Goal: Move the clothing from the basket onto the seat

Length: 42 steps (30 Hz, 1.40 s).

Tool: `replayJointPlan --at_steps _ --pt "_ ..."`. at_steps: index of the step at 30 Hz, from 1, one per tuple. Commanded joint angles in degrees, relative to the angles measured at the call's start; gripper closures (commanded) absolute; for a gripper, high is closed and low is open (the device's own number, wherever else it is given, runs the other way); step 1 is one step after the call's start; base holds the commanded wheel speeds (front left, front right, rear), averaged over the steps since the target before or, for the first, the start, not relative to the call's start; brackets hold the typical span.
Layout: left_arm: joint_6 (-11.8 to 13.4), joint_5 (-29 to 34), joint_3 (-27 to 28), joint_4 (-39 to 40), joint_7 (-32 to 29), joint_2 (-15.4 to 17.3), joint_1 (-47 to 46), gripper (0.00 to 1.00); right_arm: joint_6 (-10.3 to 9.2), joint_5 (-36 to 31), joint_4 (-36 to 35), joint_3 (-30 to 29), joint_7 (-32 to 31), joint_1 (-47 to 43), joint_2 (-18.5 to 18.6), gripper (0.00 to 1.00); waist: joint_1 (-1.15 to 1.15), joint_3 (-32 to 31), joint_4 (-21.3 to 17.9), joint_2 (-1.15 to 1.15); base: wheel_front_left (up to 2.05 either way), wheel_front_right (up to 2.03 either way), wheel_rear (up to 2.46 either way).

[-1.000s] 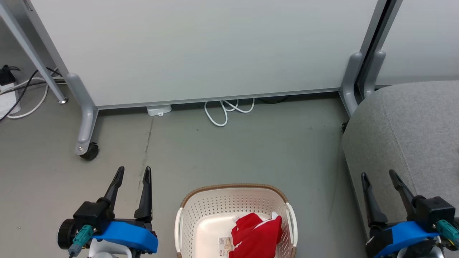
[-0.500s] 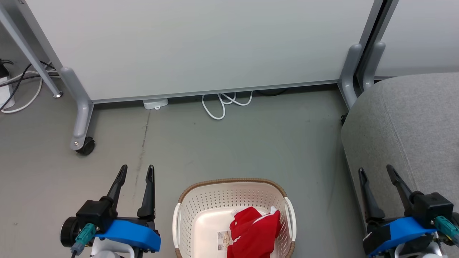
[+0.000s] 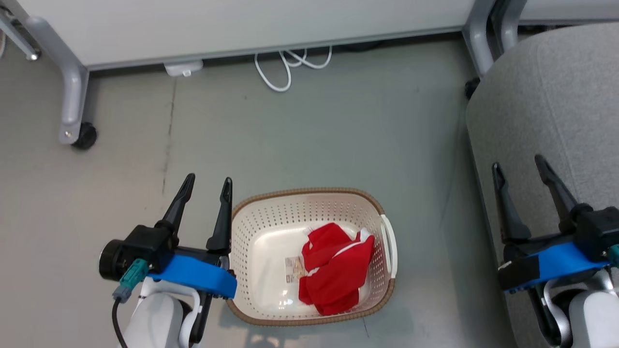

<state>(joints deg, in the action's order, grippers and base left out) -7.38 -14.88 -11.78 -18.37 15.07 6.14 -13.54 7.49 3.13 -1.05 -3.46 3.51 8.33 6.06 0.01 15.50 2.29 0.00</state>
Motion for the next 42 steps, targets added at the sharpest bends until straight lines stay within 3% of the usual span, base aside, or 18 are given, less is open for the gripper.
replayJointPlan --at_steps 1,13,21,36,42 --pt "-0.15 0.12 -0.73 -0.39 0.16 -0.13 -2.25 0.0 0.01 -0.21 -0.9 0.27 -0.19 2.05 0.72 0.0 -0.01 6.65 -0.87 0.0 0.0 0.0 0.0" --pt "-0.15 -0.8 -12.57 -9.08 0.16 0.3 -13.73 0.0 0.01 -0.15 -4.13 3.67 -0.05 11.39 2.72 0.0 -0.01 20.58 -4.24 0.0 0.0 0.0 0.0" --pt "-0.14 -3.72 -22.29 -16.59 0.16 1.05 -21.66 0.0 0.01 -0.07 -4.08 4.68 1.03 13.98 1.92 0.0 -0.01 26.93 -6.76 0.0 0.0 0.0 0.0" --pt "-0.14 -12.41 -40.16 -30.84 0.16 0.09 -32.07 0.0 0.01 0.52 -0.4 8.44 5.01 17.85 -1.0 0.0 -0.01 34.24 -12.17 0.0 0.0 0.0 0.0" --pt "-0.15 -13.73 -42.76 -37.72 0.15 -0.24 -35.32 0.0 0.01 0.66 0.62 8.98 6.25 17.97 -1.79 0.0 -0.01 35.34 -13.53 0.0 0.0 0.0 0.0"
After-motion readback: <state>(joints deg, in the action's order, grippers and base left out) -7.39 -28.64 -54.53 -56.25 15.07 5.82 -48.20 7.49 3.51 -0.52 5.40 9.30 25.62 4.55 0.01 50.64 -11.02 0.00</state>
